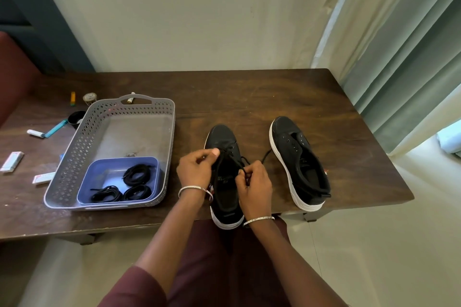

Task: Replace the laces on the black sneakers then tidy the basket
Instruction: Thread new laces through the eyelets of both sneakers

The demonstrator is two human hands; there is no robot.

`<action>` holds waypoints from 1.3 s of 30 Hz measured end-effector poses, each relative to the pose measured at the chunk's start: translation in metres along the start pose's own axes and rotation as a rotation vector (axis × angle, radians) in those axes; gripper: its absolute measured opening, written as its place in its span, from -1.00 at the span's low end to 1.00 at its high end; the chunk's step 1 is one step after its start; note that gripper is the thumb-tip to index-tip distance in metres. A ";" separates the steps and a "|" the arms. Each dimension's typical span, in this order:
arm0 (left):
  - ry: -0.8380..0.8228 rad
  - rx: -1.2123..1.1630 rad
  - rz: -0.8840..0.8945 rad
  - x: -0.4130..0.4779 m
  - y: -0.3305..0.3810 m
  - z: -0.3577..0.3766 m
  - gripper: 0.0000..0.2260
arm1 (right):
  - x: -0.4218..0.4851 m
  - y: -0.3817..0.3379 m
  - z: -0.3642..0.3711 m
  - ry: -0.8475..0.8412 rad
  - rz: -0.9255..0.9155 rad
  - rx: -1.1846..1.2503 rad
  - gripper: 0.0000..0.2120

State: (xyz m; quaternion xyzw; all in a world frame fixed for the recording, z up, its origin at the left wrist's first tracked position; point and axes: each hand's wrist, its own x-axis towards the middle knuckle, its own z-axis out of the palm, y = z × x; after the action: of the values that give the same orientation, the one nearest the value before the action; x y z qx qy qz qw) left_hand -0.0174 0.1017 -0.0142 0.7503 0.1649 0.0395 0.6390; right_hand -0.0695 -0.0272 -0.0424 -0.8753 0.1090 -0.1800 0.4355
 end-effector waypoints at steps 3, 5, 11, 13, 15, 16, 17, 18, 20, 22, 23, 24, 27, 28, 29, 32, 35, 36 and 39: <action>-0.048 -0.389 -0.519 0.005 0.003 -0.004 -0.89 | 0.000 0.001 0.001 0.005 -0.003 0.009 -0.85; -0.056 -0.334 -0.545 0.007 -0.001 -0.006 -0.88 | 0.000 0.002 0.001 0.006 -0.006 0.017 -0.85; -0.056 0.368 0.424 -0.001 0.004 -0.005 -0.81 | 0.000 0.001 0.002 -0.005 0.017 0.015 -0.86; -0.101 0.720 0.578 -0.005 0.010 0.000 -0.84 | 0.000 0.001 0.002 -0.007 0.030 0.017 -0.87; -0.087 0.947 0.660 -0.006 0.008 0.005 -0.84 | 0.000 0.001 0.002 -0.012 0.038 0.019 -0.87; -0.076 0.985 0.669 -0.004 0.005 0.007 -0.84 | 0.001 0.001 0.001 -0.015 0.042 0.017 -0.87; -0.069 0.991 0.668 -0.002 0.003 0.008 -0.85 | 0.001 0.002 0.001 -0.016 0.043 0.014 -0.86; -0.065 0.986 0.660 -0.001 0.003 0.008 -0.86 | 0.001 0.002 0.002 -0.017 0.042 0.012 -0.86; -0.050 0.942 0.661 0.000 0.004 0.008 -0.88 | 0.001 0.002 0.002 -0.014 0.035 0.010 -0.86; -0.027 0.937 0.707 0.000 0.005 0.007 -0.92 | 0.001 0.002 0.002 -0.012 0.033 0.008 -0.86; -0.027 0.888 0.668 0.001 0.001 0.007 -0.94 | 0.001 0.002 0.002 -0.007 0.031 0.008 -0.86; -0.048 0.776 0.550 0.000 -0.001 0.007 -0.93 | 0.001 0.002 0.002 0.001 0.026 0.007 -0.86; -0.060 -0.104 -0.124 0.000 0.011 0.003 -0.92 | 0.001 0.001 0.002 0.015 0.014 0.009 -0.85; -0.045 -0.301 -0.323 0.000 0.014 0.000 -0.94 | 0.000 0.001 0.002 0.016 0.010 0.013 -0.83; -0.045 -0.360 -0.433 0.003 0.012 -0.004 -0.94 | 0.000 0.001 0.002 0.016 0.010 0.017 -0.83; -0.011 -0.205 -0.330 0.008 0.002 -0.009 -0.92 | 0.000 0.000 0.002 0.017 0.015 0.021 -0.82; 0.036 0.332 0.132 0.002 -0.001 -0.008 -0.87 | 0.000 0.000 0.002 0.008 0.026 0.018 -0.83; 0.029 0.498 0.270 -0.002 0.002 -0.005 -0.86 | 0.000 0.000 0.002 0.008 0.027 0.023 -0.83; -0.056 0.825 0.510 -0.012 0.011 0.003 -0.87 | 0.000 0.000 0.001 0.008 0.038 0.030 -0.85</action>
State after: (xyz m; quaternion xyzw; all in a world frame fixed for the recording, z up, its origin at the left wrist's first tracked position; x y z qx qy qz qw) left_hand -0.0255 0.0936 -0.0020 0.9584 -0.0397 0.1059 0.2621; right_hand -0.0693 -0.0265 -0.0425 -0.8658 0.1245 -0.1767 0.4514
